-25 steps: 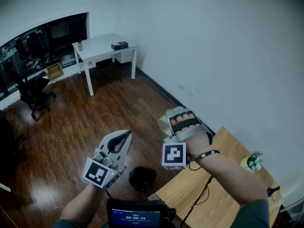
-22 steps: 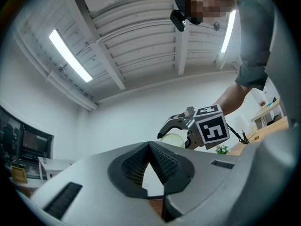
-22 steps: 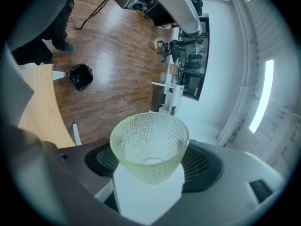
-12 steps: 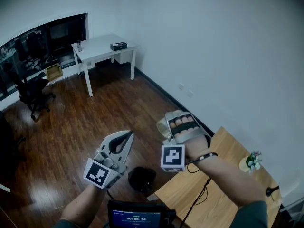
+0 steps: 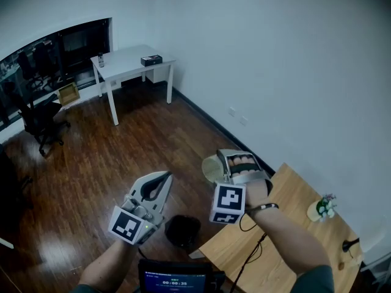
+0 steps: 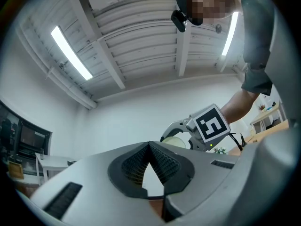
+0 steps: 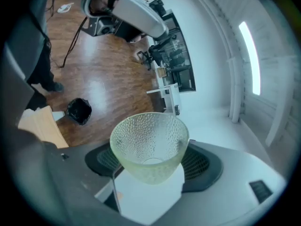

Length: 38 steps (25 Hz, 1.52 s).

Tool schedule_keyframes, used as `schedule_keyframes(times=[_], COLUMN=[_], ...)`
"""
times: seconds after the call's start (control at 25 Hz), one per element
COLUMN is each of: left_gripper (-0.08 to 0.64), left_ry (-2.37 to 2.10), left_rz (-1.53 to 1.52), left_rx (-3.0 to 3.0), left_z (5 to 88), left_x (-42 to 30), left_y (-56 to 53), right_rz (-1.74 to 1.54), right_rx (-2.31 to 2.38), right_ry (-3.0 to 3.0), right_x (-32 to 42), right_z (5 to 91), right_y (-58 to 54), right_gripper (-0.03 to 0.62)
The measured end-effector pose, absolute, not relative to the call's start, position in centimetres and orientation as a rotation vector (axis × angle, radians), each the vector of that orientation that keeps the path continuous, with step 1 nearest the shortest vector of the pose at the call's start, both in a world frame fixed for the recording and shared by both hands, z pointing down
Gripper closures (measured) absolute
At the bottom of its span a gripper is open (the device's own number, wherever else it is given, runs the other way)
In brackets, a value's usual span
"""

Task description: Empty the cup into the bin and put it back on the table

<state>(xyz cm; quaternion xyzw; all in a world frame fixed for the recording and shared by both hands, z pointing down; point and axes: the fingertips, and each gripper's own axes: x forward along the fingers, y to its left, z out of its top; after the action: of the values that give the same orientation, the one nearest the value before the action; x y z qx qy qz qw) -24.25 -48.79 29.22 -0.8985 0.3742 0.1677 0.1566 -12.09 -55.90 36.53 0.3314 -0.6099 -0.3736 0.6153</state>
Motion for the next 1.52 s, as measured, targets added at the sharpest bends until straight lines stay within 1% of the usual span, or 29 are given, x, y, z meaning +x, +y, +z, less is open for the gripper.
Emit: schedule_keyframes(times=[0.16,0.52,0.76,1.08,1.52], left_gripper=[0.569,0.569,0.569,0.569,0.569], left_ry=[1.072,1.053,1.044,1.017,0.963], left_rz=[0.467,0.446,0.433,0.414,0.412], left_rx=[-2.583,-2.614,-2.642,-2.653,-2.683], left_z=[29.5,30.1,30.4,30.5,29.8], left_x=[-24.3,-23.4,-22.1,-20.2,-15.4], left_y=[-48.8,-48.5,-48.3,-47.7,-47.1], right_rz=[-0.739,-0.422,-0.23,-0.107,-0.083], right_rx=[0.829,0.989,1.015,1.083,1.129], right_ry=[-1.474,-1.85,-2.07,-2.23,-2.319], right_x=[-10.4,-10.5,-10.4,-9.3,-6.4], right_z=[37.9,37.5,37.4,36.7,34.6], right_y=[-55.4,-53.8,-52.5,-50.1,-47.5], right_gripper=[0.202,0.202,0.202,0.202,0.202])
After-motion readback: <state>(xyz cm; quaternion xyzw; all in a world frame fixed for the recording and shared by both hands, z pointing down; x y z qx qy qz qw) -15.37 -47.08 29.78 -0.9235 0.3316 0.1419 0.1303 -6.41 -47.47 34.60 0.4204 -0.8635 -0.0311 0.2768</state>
